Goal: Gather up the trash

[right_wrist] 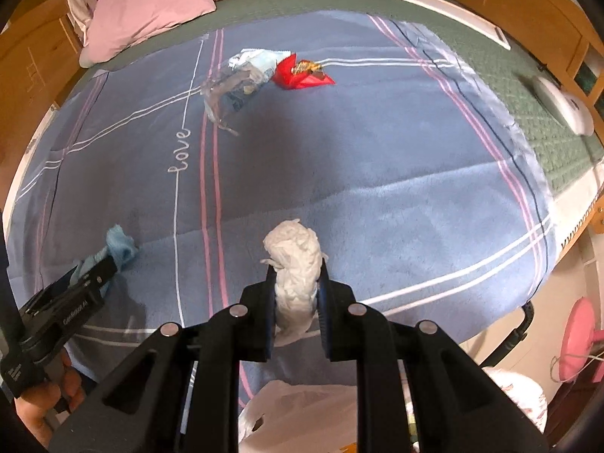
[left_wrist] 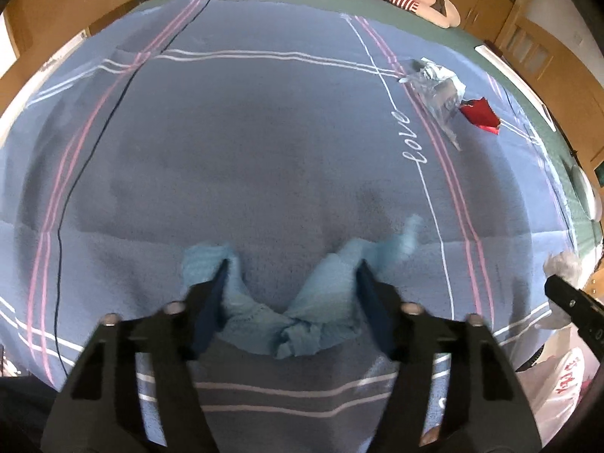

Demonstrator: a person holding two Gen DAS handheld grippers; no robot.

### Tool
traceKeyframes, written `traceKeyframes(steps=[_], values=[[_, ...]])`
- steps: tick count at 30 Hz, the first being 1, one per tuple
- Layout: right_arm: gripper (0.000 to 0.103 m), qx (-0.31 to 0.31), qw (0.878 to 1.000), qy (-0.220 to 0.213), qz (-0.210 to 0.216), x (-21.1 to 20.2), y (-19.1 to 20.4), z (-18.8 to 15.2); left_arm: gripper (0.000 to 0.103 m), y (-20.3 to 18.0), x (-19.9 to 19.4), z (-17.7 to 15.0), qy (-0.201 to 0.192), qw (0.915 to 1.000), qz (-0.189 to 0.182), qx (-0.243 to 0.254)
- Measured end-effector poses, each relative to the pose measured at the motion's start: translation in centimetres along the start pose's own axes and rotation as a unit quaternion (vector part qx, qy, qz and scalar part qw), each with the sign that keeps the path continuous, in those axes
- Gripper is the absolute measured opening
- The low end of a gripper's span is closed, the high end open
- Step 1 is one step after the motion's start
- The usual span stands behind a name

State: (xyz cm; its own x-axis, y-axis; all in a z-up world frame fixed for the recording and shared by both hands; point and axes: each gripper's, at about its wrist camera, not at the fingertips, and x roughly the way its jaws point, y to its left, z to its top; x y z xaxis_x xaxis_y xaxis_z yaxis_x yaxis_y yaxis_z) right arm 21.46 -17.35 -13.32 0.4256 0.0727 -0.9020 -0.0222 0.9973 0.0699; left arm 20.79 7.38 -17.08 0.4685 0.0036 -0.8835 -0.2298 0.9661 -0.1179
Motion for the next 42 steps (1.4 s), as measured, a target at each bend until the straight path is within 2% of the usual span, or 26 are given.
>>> traceKeyframes(steps=[1,3,6,14,19,23,26,30,34,36,38,40,42], values=[[0.019,-0.001,1.0,0.001,0.002,0.1,0.1,-0.1,0.044,0.2,0.0,0.1,-0.002,1.0,-0.001,0.002],[0.019,-0.006,1.0,0.001,0.007,0.1,0.7,-0.2,0.035,0.2,-0.2,0.1,-0.006,0.9999,-0.005,0.007],[0.019,-0.01,1.0,-0.004,0.016,-0.1,1.2,-0.4,0.029,0.4,-0.9,0.2,-0.021,0.9997,-0.01,0.003],[0.019,-0.021,1.0,-0.006,0.022,-0.2,2.1,-0.9,0.029,-0.2,-3.4,0.6,-0.098,0.9951,0.002,0.014],[0.019,-0.031,0.998,-0.031,0.035,-2.2,1.8,-1.0,0.029,-0.4,-3.7,0.7,-0.101,0.9947,0.002,0.022],[0.019,-0.049,0.996,-0.057,0.047,-5.6,0.8,-1.4,0.029,-0.5,-4.0,0.6,-0.104,0.9942,-0.005,0.025],[0.019,-0.059,0.995,-0.058,0.051,-7.7,-0.6,-2.4,0.029,-0.5,-4.3,0.4,-0.109,0.9936,-0.017,0.027],[0.019,-0.075,0.996,-0.041,0.033,-9.6,-2.8,-4.8,0.029,-0.7,-4.7,0.0,-0.112,0.9926,-0.035,0.032],[0.02,-0.087,0.996,0.011,0.007,-9.4,-4.5,-8.5,0.029,-1.1,-5.3,-0.3,-0.114,0.9912,-0.054,0.04],[0.027,-0.086,0.995,0.059,0.008,-8.0,-5.0,-10.6,0.029,-1.3,-5.5,-0.4,-0.112,0.9902,-0.071,0.042],[0.052,-0.076,0.994,0.077,-0.004,-7.3,-5.5,-12.0,0.029,-1.4,-5.6,-0.6,-0.107,0.9891,-0.091,0.044],[0.063,-0.043,0.997,0.058,0.001,-8.1,-6.4,-12.3,0.029,-1.7,-5.7,-0.8,-0.1,0.9876,-0.111,0.048],[0.067,0.008,0.999,0.023,0.037,-9.9,-7.8,-11.6,0.029,-2.1,-5.7,-1.0,-0.092,0.9842,-0.14,0.056]])
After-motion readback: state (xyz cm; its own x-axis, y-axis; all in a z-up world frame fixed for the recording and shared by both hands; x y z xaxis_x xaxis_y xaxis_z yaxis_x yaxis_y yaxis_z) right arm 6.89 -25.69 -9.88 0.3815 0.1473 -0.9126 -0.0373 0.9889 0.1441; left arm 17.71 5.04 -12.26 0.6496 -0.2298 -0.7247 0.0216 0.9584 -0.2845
